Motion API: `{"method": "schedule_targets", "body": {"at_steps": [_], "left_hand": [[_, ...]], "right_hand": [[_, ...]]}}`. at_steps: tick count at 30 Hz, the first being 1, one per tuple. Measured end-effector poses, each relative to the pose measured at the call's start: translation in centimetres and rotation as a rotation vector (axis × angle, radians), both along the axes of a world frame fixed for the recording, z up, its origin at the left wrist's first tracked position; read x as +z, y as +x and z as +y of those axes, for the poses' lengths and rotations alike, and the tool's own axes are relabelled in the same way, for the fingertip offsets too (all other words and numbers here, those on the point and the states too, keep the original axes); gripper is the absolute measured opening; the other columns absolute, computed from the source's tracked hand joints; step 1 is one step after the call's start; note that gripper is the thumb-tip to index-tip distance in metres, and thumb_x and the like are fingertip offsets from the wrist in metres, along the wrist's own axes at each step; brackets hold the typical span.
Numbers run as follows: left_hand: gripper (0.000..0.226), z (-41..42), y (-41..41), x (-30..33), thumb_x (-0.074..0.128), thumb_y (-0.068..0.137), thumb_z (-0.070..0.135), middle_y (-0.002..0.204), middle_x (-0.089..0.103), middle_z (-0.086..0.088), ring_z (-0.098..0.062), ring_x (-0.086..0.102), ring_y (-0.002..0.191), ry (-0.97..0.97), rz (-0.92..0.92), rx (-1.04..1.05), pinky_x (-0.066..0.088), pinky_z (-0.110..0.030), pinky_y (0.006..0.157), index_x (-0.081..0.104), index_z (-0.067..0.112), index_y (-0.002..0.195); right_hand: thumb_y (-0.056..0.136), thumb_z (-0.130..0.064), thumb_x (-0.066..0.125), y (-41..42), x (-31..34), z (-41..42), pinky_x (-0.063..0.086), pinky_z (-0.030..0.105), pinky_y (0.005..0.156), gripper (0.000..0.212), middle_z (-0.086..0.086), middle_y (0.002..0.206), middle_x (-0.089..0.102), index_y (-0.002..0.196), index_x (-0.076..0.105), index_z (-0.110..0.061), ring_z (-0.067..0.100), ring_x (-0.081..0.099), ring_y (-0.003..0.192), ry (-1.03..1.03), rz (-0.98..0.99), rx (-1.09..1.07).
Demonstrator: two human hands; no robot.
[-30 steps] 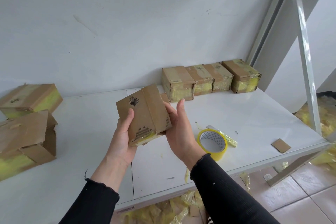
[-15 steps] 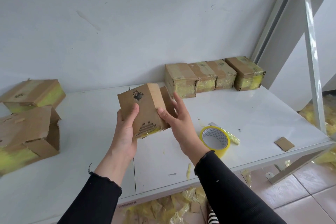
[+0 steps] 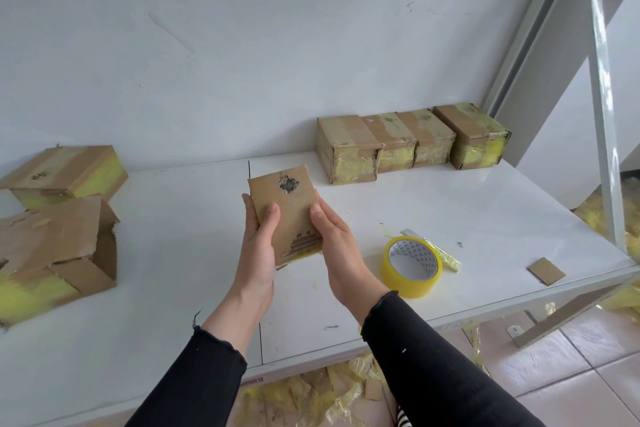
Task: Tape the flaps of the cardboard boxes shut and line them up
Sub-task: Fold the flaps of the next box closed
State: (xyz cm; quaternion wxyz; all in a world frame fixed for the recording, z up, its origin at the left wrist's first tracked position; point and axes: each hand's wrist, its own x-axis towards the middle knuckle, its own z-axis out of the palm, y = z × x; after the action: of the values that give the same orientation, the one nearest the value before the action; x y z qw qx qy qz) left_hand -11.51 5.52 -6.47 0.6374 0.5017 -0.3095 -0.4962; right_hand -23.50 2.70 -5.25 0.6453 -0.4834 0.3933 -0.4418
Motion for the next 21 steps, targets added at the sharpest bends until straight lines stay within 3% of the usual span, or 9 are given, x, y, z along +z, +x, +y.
{"method": "schedule_targets", "body": {"at_steps": [2, 4, 9, 11, 13, 15, 18, 20, 21], "left_hand": [[0.070, -0.2, -0.3, -0.7, 0.057, 0.101, 0.052, 0.154, 0.050, 0.019, -0.012, 0.055, 0.136, 0.027, 0.009, 0.035, 0.044, -0.046, 0.113, 0.017, 0.055, 0.159], [0.066, -0.3, -0.4, -1.6, 0.055, 0.104, 0.047, 0.157, 0.046, 0.019, -0.013, 0.051, 0.140, 0.073, -0.001, 0.071, 0.040, -0.048, 0.117, 0.020, 0.053, 0.159], [0.062, -1.2, 0.7, -2.5, 0.055, 0.102, 0.052, 0.149, 0.056, 0.004, -0.025, 0.059, 0.131, 0.248, 0.008, 0.103, 0.049, -0.056, 0.108, 0.029, 0.042, 0.159], [0.068, -1.8, 1.4, -2.2, 0.058, 0.102, 0.050, 0.148, 0.058, 0.001, -0.028, 0.063, 0.125, 0.312, 0.005, 0.098, 0.052, -0.057, 0.103, 0.027, 0.037, 0.160], [0.080, -2.2, 2.1, -1.5, 0.064, 0.100, 0.044, 0.154, 0.050, 0.001, -0.027, 0.062, 0.127, 0.322, -0.020, 0.140, 0.053, -0.054, 0.102, 0.017, 0.035, 0.164], [0.090, -2.2, 2.6, -0.5, 0.070, 0.098, 0.038, 0.163, 0.035, 0.000, -0.024, 0.049, 0.140, 0.301, -0.183, 0.210, 0.046, -0.043, 0.109, 0.010, 0.033, 0.165], [0.079, -1.4, 2.2, 1.6, 0.069, 0.096, 0.038, 0.163, 0.031, 0.004, -0.015, 0.030, 0.148, 0.098, -0.590, 0.348, 0.031, -0.037, 0.118, 0.025, 0.026, 0.160], [0.060, -0.7, -0.1, 2.9, 0.064, 0.096, 0.032, 0.150, 0.042, 0.005, -0.011, 0.036, 0.138, -0.158, -0.776, 0.391, 0.035, -0.034, 0.114, 0.040, 0.022, 0.150], [0.052, -0.5, -1.7, 3.1, 0.063, 0.096, 0.028, 0.143, 0.048, 0.004, -0.013, 0.042, 0.133, -0.259, -0.840, 0.355, 0.039, -0.034, 0.111, 0.045, 0.020, 0.145]], "right_hand": [[0.111, -0.024, 0.042, 0.4, -0.5, 0.2, 0.048, 0.034, 0.109, 0.039, -0.005, 0.134, 0.069, 0.147, 0.055, -0.024, 0.011, 0.062, 0.126, 0.069, -0.021, -0.036], [0.111, -0.022, 0.039, 0.9, -1.4, 0.4, 0.054, 0.031, 0.097, 0.036, -0.003, 0.121, 0.075, 0.132, 0.068, -0.023, 0.013, 0.068, 0.114, 0.133, 0.002, -0.061], [0.110, -0.025, 0.040, 2.1, -2.0, -0.2, 0.058, 0.031, 0.075, 0.037, 0.003, 0.098, 0.079, 0.104, 0.076, -0.021, 0.018, 0.071, 0.089, 0.209, 0.116, -0.093], [0.110, -0.029, 0.041, 2.2, -1.8, -0.8, 0.059, 0.037, 0.078, 0.037, 0.004, 0.093, 0.078, 0.097, 0.076, -0.022, 0.021, 0.071, 0.086, 0.216, 0.138, -0.072], [0.111, -0.034, 0.040, 1.8, -1.3, -1.0, 0.060, 0.034, 0.077, 0.037, 0.003, 0.094, 0.078, 0.099, 0.074, -0.023, 0.019, 0.073, 0.085, 0.218, 0.163, -0.017], [0.110, -0.043, 0.037, 1.0, -0.4, -0.9, 0.055, 0.025, 0.075, 0.042, 0.004, 0.110, 0.075, 0.113, 0.072, -0.020, 0.016, 0.072, 0.097, 0.135, 0.275, 0.038], [0.108, -0.048, 0.039, -2.4, 0.7, -1.9, 0.037, 0.029, 0.106, 0.051, 0.005, 0.156, 0.047, 0.146, 0.054, -0.017, 0.019, 0.044, 0.142, -0.250, 0.613, -0.112], [0.108, -0.037, 0.040, -6.4, 1.4, -2.9, 0.035, 0.033, 0.107, 0.044, -0.001, 0.154, 0.050, 0.148, 0.053, -0.023, 0.020, 0.042, 0.140, -0.503, 0.766, -0.339], [0.107, -0.028, 0.039, -8.9, 1.4, -3.6, 0.036, 0.033, 0.102, 0.042, -0.001, 0.148, 0.055, 0.146, 0.054, -0.024, 0.023, 0.044, 0.136, -0.521, 0.838, -0.429]]}}
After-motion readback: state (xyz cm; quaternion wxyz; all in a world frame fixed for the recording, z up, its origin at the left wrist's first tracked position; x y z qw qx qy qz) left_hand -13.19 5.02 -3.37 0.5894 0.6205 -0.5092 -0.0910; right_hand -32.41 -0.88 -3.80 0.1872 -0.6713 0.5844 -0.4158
